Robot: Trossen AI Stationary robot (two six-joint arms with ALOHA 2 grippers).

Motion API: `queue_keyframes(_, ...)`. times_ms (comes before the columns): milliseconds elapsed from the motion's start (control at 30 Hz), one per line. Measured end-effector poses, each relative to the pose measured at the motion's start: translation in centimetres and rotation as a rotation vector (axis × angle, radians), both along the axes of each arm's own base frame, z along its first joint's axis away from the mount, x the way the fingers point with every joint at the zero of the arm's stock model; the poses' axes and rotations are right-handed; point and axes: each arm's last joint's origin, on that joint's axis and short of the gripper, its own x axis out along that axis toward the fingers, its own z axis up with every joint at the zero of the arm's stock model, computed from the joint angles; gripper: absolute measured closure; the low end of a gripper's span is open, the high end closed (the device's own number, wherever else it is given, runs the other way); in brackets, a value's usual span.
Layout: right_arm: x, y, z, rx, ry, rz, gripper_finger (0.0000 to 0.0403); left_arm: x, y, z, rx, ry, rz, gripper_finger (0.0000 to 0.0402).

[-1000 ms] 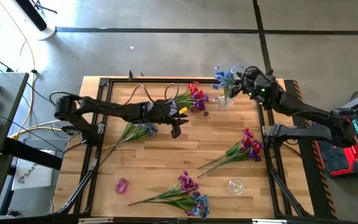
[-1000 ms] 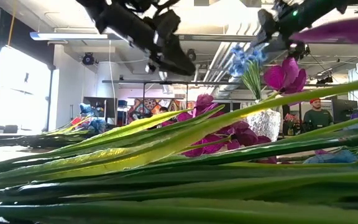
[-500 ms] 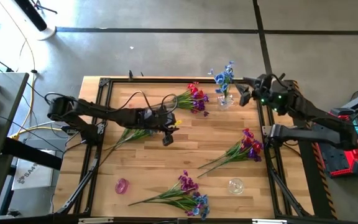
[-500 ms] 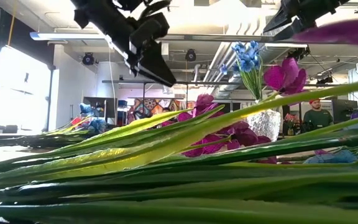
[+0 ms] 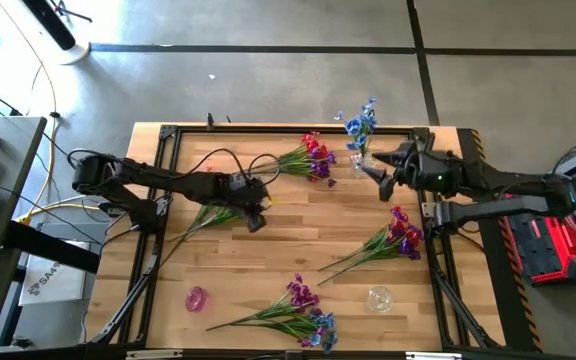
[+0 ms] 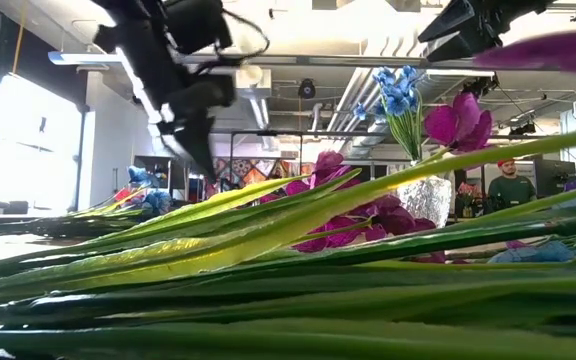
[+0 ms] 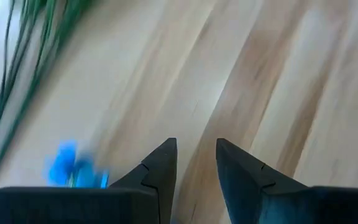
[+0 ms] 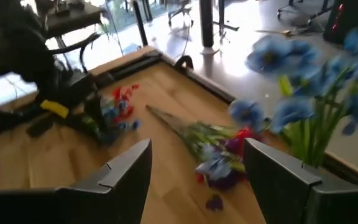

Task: Sort flowers into vase by color
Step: Put the top blue flower into the top transparent flower vase

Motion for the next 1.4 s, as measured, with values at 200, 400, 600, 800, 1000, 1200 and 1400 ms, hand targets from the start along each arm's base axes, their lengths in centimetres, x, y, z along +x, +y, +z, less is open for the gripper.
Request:
queue_keyframes(200, 1.3, 1.3, -0.9, -0.048, 0.069, -0.028, 0.0165, -2.7, -2.2, 0.2, -0.051, 0.184, 0.067, 0.0300)
queue_keyframes(400, 2.5, 1.9, -1.9, -0.062, 0.112, -0.074, 0.0165, -4.8, -4.7, 1.5, -0.053, 0.216, 0.096, 0.0300)
queue_keyframes(600, 3.3, 2.3, -2.5, -0.061, 0.134, -0.103, 0.0165, -6.1, -5.9, 0.6, -0.035, 0.293, 0.121, 0.0300)
queue_keyframes(800, 3.1, 3.1, -2.8, -0.043, 0.139, -0.103, 0.0165, -8.3, -5.6, -2.5, -0.022, 0.398, 0.172, 0.0300)
queue_keyframes(1000, 2.9, 3.8, -2.8, -0.008, 0.110, -0.101, 0.0165, -9.4, -5.4, -3.8, -0.031, 0.436, 0.190, 0.0300)
queue_keyframes(1200, 3.3, 4.7, -3.3, -0.017, 0.110, -0.120, 0.0165, -9.6, -5.4, -4.7, -0.044, 0.418, 0.180, 0.0301)
queue_keyframes(1400, 4.1, 5.0, -3.9, -0.019, 0.129, -0.126, 0.0165, -9.5, -5.4, -4.9, -0.049, 0.391, 0.178, 0.0351)
